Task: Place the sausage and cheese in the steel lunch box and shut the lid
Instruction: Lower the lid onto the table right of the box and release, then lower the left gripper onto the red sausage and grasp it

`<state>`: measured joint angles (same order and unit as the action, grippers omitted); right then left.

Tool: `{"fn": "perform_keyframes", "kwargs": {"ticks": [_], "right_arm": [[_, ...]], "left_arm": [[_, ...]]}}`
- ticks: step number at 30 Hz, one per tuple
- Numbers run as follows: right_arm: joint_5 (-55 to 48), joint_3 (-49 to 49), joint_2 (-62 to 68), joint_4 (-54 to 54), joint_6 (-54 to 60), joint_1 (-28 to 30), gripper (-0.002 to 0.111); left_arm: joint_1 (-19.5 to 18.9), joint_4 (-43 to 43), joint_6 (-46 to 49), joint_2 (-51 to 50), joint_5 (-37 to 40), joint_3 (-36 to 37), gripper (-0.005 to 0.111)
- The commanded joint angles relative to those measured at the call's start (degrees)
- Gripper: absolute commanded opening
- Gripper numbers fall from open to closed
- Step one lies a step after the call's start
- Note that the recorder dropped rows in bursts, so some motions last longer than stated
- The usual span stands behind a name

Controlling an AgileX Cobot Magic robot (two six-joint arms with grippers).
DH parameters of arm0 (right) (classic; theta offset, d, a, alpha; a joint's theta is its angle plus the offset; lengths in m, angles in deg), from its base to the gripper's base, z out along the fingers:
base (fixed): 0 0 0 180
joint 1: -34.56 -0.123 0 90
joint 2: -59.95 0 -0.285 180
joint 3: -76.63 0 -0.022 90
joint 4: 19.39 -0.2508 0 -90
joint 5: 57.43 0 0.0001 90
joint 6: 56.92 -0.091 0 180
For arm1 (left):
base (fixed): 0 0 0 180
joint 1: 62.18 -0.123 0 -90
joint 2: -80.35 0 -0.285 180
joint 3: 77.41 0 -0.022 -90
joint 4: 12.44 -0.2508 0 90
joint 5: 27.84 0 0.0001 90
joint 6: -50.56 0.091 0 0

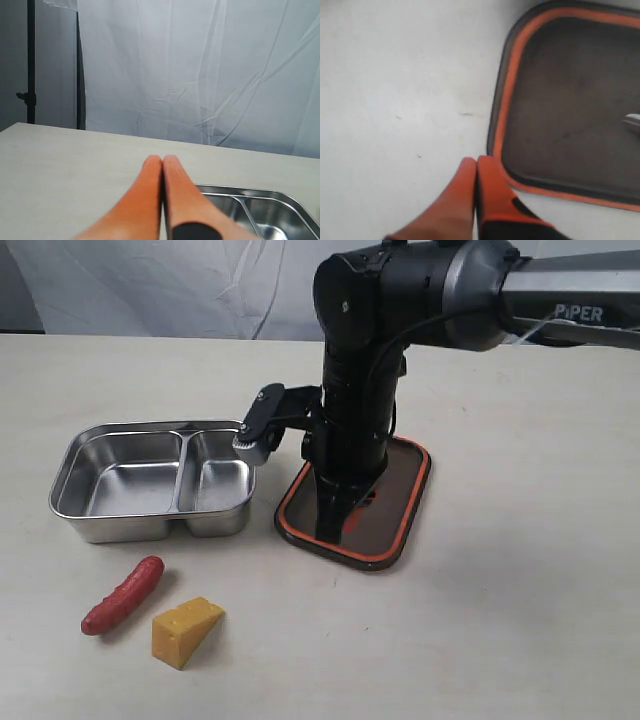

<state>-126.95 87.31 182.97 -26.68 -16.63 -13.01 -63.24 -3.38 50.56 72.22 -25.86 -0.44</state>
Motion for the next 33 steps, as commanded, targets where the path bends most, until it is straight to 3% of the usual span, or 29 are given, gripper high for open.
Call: {"fn": "perform_keyframes", "kwargs": {"ticks": [1,5,8,10,13,14,18,25,28,30,33], "right_arm": [[-0.44,-2.93,-0.09,-1.68,-0.22,-0.04,0.009],[-0.44,-2.98,-0.60,-2.42,-0.56,-0.04,0.037],[-0.44,-2.98,-2.55,-2.42,-3.42,-0.04,0.046],[-0.44,-2.98,-4.68,-2.78,-6.37,0.19,0.037],[8.50,-2.98,-8.71,-2.89,-11.39,0.19,0.002],[11.76,-3.01,-9.73,-2.89,-14.39,0.36,0.000],[17.62,-3.01,-11.27,-5.33,-20.27,3.47,0.000],[17.11,-3.10,-11.32,-5.58,-23.11,10.79,0.000],[17.11,-3.10,-11.32,-5.84,-23.11,12.11,0.000],[17.34,-3.10,-11.41,-5.84,-22.79,12.24,0.000],[17.62,-3.10,-11.41,-6.12,-21.91,12.24,0.000]], "left_arm": [[-0.08,-0.21,0.00,0.35,-0.62,0.25,0.000],[-0.08,-0.21,0.00,0.35,-0.62,0.25,0.000],[-0.08,-0.21,0.00,0.35,-1.48,0.25,0.000],[-0.08,2.33,0.00,0.35,-3.36,0.25,0.000],[-0.08,9.63,-0.68,0.35,-5.87,0.25,0.000],[-0.08,11.97,-0.68,0.35,-6.99,0.25,0.000],[0.02,18.96,-5.91,0.35,-10.59,0.25,0.000],[0.02,23.91,-13.63,0.35,-13.93,0.25,0.000],[0.02,23.91,-20.35,0.35,-21.79,0.25,0.000],[0.02,23.78,-22.95,0.35,-22.47,0.25,0.000],[0.02,13.74,-29.98,0.35,-22.78,-0.90,0.000]]}}
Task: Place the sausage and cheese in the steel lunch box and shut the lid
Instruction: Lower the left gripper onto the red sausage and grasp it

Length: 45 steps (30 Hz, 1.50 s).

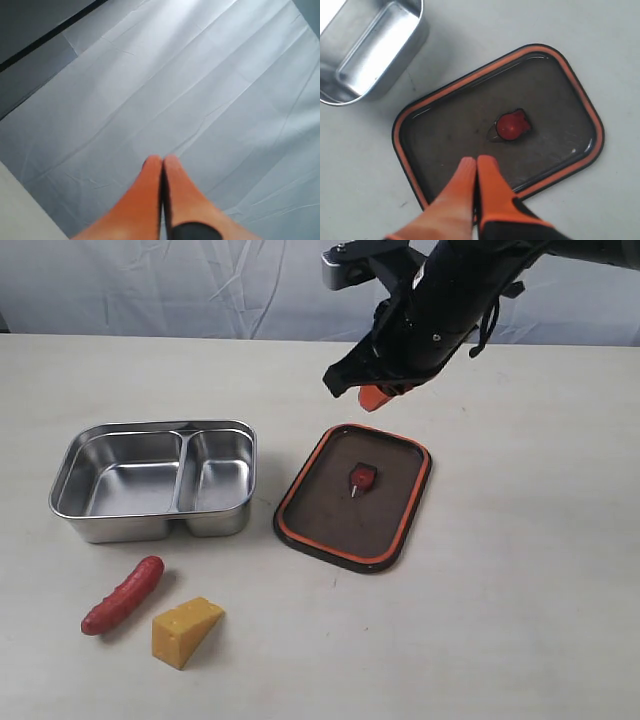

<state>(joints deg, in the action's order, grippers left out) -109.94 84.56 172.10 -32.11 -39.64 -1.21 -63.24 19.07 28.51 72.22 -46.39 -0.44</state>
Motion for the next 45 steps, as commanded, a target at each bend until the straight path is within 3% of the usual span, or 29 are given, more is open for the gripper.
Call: {"fn": "perform_keyframes", "kwargs": {"ticks": [1,4,6,11,12,15,17,18,20,22,26,29,33,38,45], "right_arm": [[0.61,-0.34,-0.55,-0.69,1.13,0.44,0.000],[0.73,-0.34,-0.55,0.18,1.25,0.44,0.000],[0.73,-0.34,-0.55,0.90,1.25,0.44,0.000],[0.48,-0.34,-0.55,0.87,2.41,0.44,0.000],[0.50,-0.34,-0.55,0.87,2.67,0.44,0.000],[0.50,-0.34,-0.55,0.87,3.63,0.44,0.000],[0.09,-0.34,-0.55,0.87,3.62,0.44,0.000],[-0.71,-0.34,-0.55,0.87,3.62,0.44,0.000],[-1.74,-0.34,-0.55,0.87,3.62,0.44,0.000],[-2.68,-0.34,-0.55,0.87,3.62,0.44,0.000],[-4.25,-0.34,-0.55,0.75,3.62,0.44,0.000],[-4.76,-0.34,-0.55,0.75,3.62,0.44,0.000],[-6.27,-0.34,-0.55,0.75,3.62,0.44,0.000],[-6.79,-0.34,-0.55,0.87,3.62,0.44,0.000],[-6.03,-0.34,-0.55,1.09,3.73,0.44,0.000]], "left_arm": [[0.02,-12.75,-10.50,0.35,-3.62,-1.31,0.000],[0.02,-18.47,-12.43,0.35,-7.36,-1.58,0.000],[0.02,-18.33,-12.55,0.35,-2.24,-2.86,0.000],[0.02,-19.41,-12.85,-6.29,28.81,-13.94,0.000],[0.02,-19.54,-5.60,-11.03,35.35,-19.74,0.000],[0.02,-18.45,7.53,-20.40,41.41,-28.18,0.000],[0.02,-18.31,18.09,-31.03,52.82,-37.21,0.000],[0.02,-18.31,22.85,-39.02,62.65,-42.96,0.000],[0.02,-18.31,27.52,-49.08,73.76,-48.67,0.000],[0.02,-18.21,30.31,-56.40,77.88,-50.57,0.000],[1.99,-13.39,36.17,-65.60,81.93,-50.58,0.000],[10.00,-15.47,36.19,-70.22,83.71,-50.58,0.002],[14.68,-14.63,36.07,-73.72,81.73,-50.58,0.024],[15.56,-14.73,31.51,-77.43,79.84,-50.58,0.054],[15.56,-16.91,31.18,-85.45,76.21,-50.58,0.056]]}}
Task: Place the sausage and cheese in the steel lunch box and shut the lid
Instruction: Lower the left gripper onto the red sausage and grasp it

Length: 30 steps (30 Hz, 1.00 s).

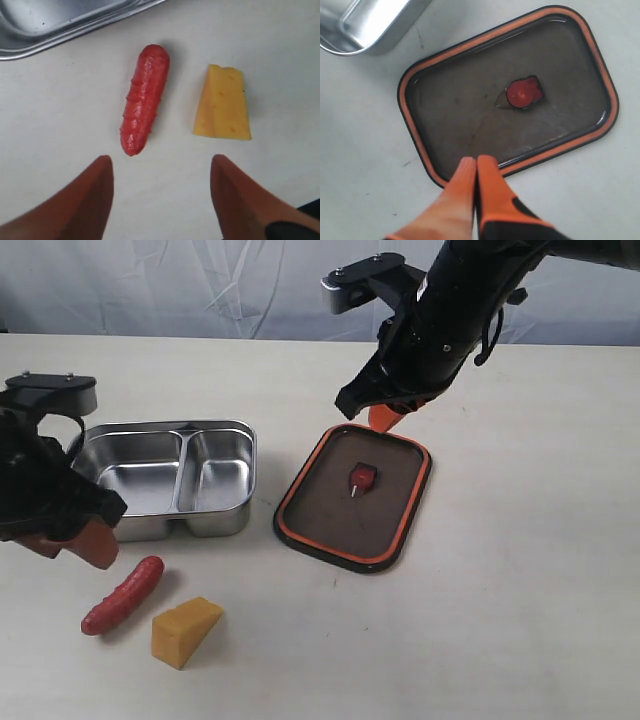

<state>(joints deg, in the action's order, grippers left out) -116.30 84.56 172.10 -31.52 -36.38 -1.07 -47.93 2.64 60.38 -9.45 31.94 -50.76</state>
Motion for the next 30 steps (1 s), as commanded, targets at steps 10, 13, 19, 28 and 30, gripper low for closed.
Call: {"fn": "perform_keyframes", "kwargs": {"ticks": [10,13,19,28,30], "right_arm": [[0.72,-0.34,-0.55,1.47,0.47,0.30,0.000],[1.09,-0.34,-0.55,1.47,0.47,0.30,0.000],[1.21,-0.34,-0.55,1.47,0.47,0.30,0.000],[-0.41,-0.34,-0.55,1.47,0.47,0.30,0.000],[-0.39,-0.34,-0.55,1.47,0.47,0.30,0.000]], "left_arm": [[0.24,-0.49,-0.18,-11.41,-7.13,-0.26,0.056],[0.97,0.33,1.76,-12.79,-7.86,-0.26,0.056],[6.31,-1.57,2.74,-15.39,-11.74,-0.26,0.056],[8.67,-3.01,-0.92,-19.10,-12.96,-0.26,0.056],[8.67,-5.00,-2.39,-19.66,-12.07,-0.26,0.056]]}}
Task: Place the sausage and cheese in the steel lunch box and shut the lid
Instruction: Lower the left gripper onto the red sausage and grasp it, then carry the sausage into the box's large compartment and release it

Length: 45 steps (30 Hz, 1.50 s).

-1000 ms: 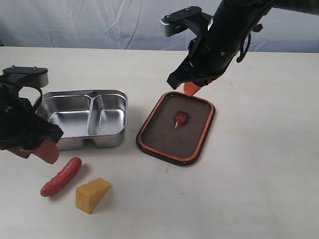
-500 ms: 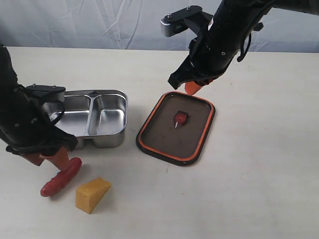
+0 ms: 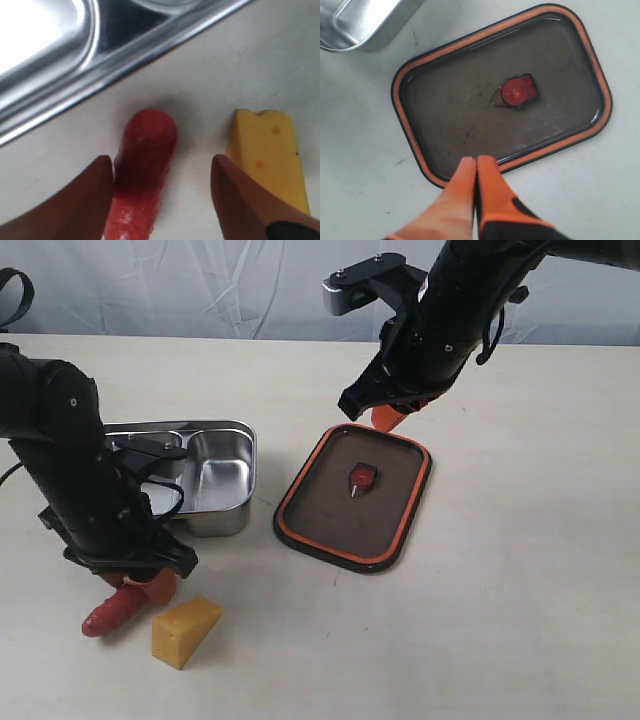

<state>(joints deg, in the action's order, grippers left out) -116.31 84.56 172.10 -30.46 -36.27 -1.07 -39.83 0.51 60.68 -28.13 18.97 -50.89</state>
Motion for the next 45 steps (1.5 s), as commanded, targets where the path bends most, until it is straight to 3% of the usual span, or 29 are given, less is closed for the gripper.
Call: {"fn": "perform_keyframes", "kwargs": {"ticks": [1,7,15,34,45], "right_arm": [[-0.38,-0.34,-0.55,0.41,0.35,0.30,0.000],[-0.38,-0.34,-0.55,0.41,0.35,0.30,0.000],[-0.38,-0.34,-0.55,0.41,0.35,0.30,0.000],[-0.46,-0.34,-0.55,0.41,0.35,0.30,0.000],[-0.51,-0.34,-0.55,0.30,0.35,0.30,0.000]], "left_arm": [[0.58,-3.80,-2.88,-1.26,1.15,-0.13,0.056],[0.58,-3.88,-3.76,-3.40,3.15,-0.13,0.051],[0.58,-3.88,-5.11,-3.78,4.37,-0.13,0.001],[0.58,-3.95,-5.12,12.94,9.82,-0.92,0.000],[-0.53,-23.56,-13.82,13.28,5.36,-11.37,0.000]]}}
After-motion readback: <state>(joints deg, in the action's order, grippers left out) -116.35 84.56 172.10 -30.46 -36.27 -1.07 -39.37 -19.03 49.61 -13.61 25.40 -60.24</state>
